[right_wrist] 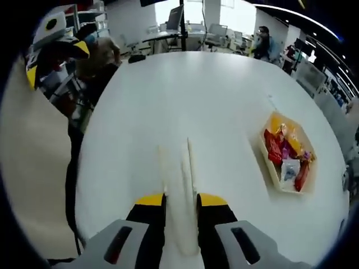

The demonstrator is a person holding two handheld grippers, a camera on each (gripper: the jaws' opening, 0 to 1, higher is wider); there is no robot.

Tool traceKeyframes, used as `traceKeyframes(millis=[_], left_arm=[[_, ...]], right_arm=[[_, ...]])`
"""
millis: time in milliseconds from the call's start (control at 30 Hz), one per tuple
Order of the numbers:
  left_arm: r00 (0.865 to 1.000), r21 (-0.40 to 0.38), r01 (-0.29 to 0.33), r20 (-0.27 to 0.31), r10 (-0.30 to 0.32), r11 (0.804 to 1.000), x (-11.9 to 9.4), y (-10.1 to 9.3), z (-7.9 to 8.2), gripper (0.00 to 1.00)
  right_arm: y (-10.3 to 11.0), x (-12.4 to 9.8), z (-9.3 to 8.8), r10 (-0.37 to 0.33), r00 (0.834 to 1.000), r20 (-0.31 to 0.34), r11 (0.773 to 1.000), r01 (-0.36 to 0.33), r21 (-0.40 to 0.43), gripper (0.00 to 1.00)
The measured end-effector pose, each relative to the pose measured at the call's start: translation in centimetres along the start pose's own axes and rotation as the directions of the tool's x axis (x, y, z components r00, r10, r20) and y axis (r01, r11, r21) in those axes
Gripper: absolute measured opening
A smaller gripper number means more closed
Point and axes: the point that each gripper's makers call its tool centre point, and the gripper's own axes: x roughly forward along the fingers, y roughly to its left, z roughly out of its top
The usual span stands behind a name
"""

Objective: Place the target food into the container with the food tongs after gripping and lifting it, then release it inside without dropping or visibly crushing the food.

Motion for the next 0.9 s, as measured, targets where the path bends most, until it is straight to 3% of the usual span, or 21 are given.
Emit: traceKeyframes(millis=[433,900], left_arm=[[0.999,0.09,0.049,-0.015,-0.048,0.995,0.1,1.0,0.0,0.47],[0.995,0.156,0.1,-0.038,-0.095,0.983,0.8,1.6,-0.5,0.42]], right_arm=[[2.9,-1.8,4.1,0.006,1.0,0.02,0.996,-0.004,-0.091,0.21],[5.1,-2.2,6.7,0.0,0.999,0.05,0.991,0.007,-0.131,0.2]])
